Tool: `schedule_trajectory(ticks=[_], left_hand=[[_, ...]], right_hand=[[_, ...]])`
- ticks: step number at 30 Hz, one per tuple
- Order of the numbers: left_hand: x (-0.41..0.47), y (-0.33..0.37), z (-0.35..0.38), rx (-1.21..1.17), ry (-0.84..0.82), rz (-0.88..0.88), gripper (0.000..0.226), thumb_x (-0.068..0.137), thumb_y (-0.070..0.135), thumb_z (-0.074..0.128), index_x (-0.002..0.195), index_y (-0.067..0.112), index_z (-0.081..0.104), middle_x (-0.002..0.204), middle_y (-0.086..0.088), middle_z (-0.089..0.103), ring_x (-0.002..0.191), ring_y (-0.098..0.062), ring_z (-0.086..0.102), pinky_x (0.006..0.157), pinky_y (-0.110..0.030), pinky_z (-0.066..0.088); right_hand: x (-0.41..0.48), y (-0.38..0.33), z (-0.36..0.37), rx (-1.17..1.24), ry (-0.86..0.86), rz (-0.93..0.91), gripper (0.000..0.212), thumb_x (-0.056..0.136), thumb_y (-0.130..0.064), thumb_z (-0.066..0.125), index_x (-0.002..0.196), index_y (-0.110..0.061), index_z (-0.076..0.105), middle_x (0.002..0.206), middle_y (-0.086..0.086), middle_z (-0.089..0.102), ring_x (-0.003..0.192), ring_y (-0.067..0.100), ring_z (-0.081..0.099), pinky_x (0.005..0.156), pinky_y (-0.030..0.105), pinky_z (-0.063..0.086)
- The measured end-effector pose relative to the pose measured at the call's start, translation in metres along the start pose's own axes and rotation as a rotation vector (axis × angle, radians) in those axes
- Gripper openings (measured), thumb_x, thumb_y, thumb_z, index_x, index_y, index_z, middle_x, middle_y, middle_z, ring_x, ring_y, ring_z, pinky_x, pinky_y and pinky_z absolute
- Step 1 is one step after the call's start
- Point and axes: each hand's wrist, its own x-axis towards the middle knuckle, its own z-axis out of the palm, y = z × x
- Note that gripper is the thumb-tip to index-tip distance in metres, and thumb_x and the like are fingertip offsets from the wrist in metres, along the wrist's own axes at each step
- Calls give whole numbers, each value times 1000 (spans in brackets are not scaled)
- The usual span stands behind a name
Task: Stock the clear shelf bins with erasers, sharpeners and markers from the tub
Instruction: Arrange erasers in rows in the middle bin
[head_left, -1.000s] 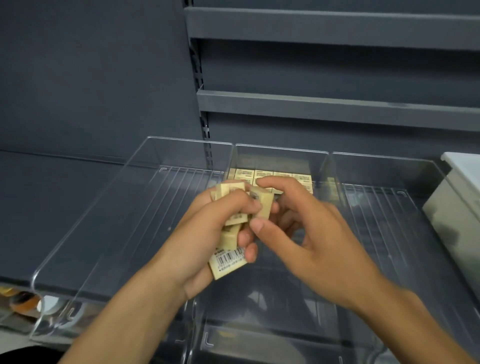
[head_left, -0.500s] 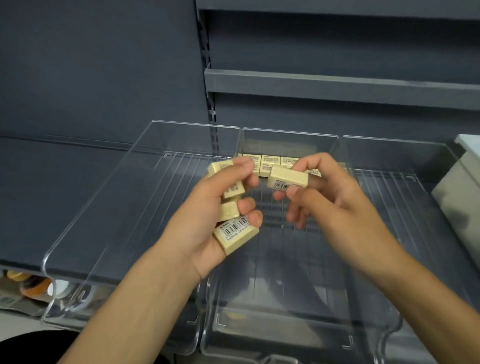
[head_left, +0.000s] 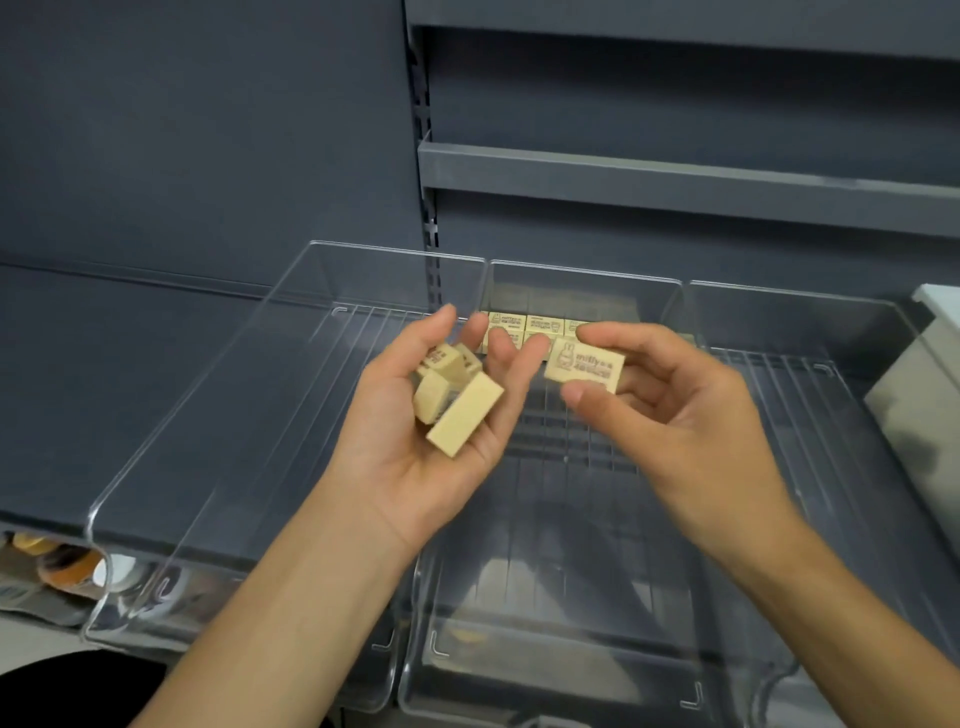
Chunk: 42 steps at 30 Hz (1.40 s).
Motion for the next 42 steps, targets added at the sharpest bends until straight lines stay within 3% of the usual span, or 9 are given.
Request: schedule_trajectory(ticks=[3, 6, 11, 16, 21, 28, 31, 37, 42], left_hand=[[-1, 2, -2, 14, -26, -13, 29, 78, 16, 70, 102, 3, 61, 86, -6, 65, 68, -14, 67, 47, -29, 57], [0, 2, -1, 234, -34, 52, 17, 74, 15, 65, 89, 10, 57, 67, 0, 52, 44, -5, 49, 39, -19, 47], [3, 5, 1, 762, -17, 323, 13, 88, 6, 57, 80, 14, 54, 59, 0, 45, 39, -10, 41, 40, -22, 43], [8, 10, -1, 1081, -34, 494, 19, 91, 2, 62, 80, 15, 53, 62, -3, 53, 36, -17, 46, 41, -25, 43], [9, 12, -8, 1195, -15, 563, 18, 88, 2, 68, 86, 12, 54, 59, 3, 57, 36, -15, 48, 41, -24, 46], [5, 21, -15, 1226, 76, 568, 28, 85, 1, 72, 99, 13, 51, 59, 5, 56, 39, -12, 48, 41, -28, 51], [4, 26, -18, 1230, 113, 567, 31, 86, -1, 70, 103, 12, 48, 65, 0, 54, 38, -12, 47, 40, -28, 50], [2, 27, -21, 1378, 51, 594, 25, 85, 6, 72, 87, 18, 50, 51, 12, 51, 39, -13, 49, 40, -24, 47], [2, 17, -18, 1469, 6, 602, 18, 85, 6, 71, 87, 16, 56, 56, 3, 57, 42, -15, 53, 43, -27, 50]], right_hand=[[1, 3, 1, -19, 10, 6, 31, 80, 3, 71, 105, -13, 66, 92, 2, 75, 77, 12, 69, 71, 18, 55], [3, 6, 4, 22, 7, 53, 31, 80, 6, 70, 106, -11, 66, 94, 7, 75, 77, 12, 69, 70, 17, 55], [6, 14, 5, -198, 22, 27, 27, 80, -2, 75, 101, -20, 69, 103, 7, 69, 77, 11, 69, 70, 19, 54], [33, 19, -1, -682, 15, 50, 22, 81, -29, 77, 101, -25, 71, 78, -11, 66, 72, 0, 59, 66, 8, 43], [72, 25, 17, -894, -73, 56, 21, 84, -30, 72, 105, -29, 71, 91, -4, 54, 81, 15, 53, 74, 25, 42], [99, 58, 40, -1166, -170, 110, 24, 88, -26, 64, 111, -17, 63, 103, 14, 69, 102, 36, 61, 78, 32, 44], [99, 67, 41, -1217, -159, 41, 31, 90, -27, 62, 115, -13, 50, 99, 17, 67, 97, 39, 60, 77, 37, 45], [95, 62, 44, -1298, -140, 28, 20, 90, -26, 60, 109, -19, 56, 103, 16, 65, 99, 40, 58, 72, 34, 37], [79, 50, 37, -1149, -182, 110, 19, 88, -26, 59, 107, -22, 53, 90, 6, 66, 95, 34, 59, 69, 30, 34]])
